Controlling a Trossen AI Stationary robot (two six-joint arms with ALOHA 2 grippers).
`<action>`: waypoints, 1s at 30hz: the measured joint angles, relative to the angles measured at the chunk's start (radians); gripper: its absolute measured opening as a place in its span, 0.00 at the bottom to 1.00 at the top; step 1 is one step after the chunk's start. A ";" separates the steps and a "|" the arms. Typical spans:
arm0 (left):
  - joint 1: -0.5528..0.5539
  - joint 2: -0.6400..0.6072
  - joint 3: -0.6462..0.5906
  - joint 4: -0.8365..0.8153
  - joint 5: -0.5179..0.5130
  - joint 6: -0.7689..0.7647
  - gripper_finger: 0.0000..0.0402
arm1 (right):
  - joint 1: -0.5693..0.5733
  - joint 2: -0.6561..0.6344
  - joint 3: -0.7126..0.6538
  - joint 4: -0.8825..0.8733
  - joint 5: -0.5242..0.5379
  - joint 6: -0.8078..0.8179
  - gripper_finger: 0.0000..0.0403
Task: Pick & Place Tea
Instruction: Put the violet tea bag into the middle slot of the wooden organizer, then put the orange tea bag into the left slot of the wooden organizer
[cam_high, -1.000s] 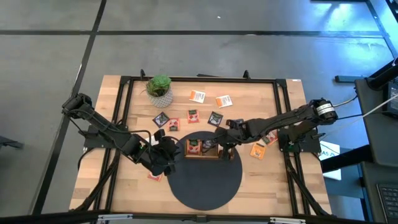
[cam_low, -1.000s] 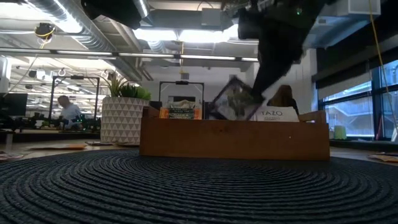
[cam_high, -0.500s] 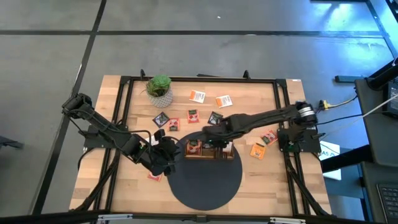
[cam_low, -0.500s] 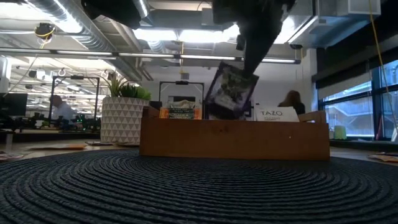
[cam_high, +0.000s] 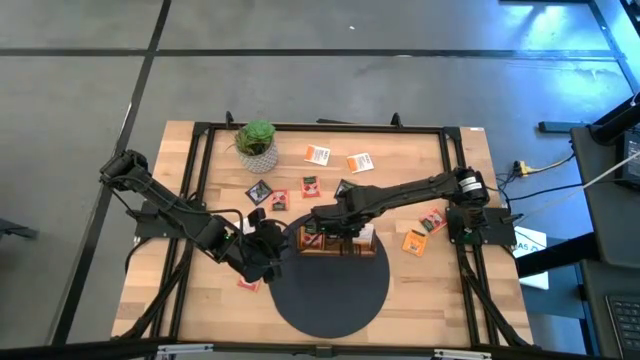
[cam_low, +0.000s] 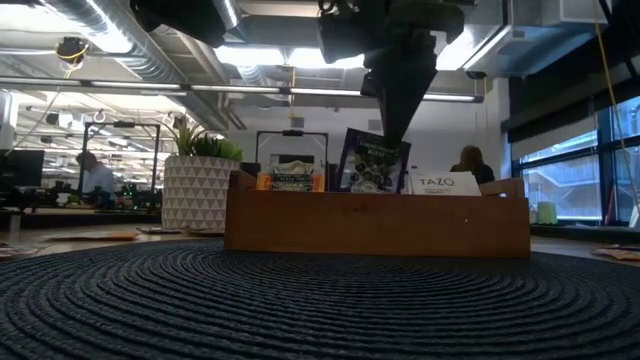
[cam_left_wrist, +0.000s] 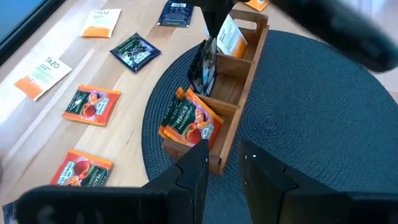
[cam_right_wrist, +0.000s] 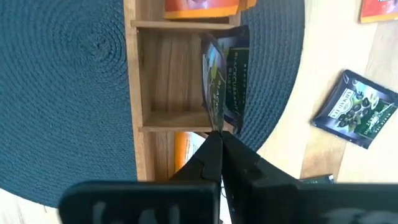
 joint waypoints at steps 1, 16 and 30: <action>0.000 0.000 0.000 -0.001 0.000 0.000 0.21 | -0.001 0.000 0.000 -0.003 0.000 -0.001 0.03; -0.002 0.000 0.000 -0.049 0.065 -0.006 0.21 | 0.000 0.000 0.000 0.038 0.082 0.017 0.07; -0.252 0.148 -0.001 -0.356 0.115 -0.687 0.21 | 0.095 -0.022 0.013 0.576 0.041 0.233 0.11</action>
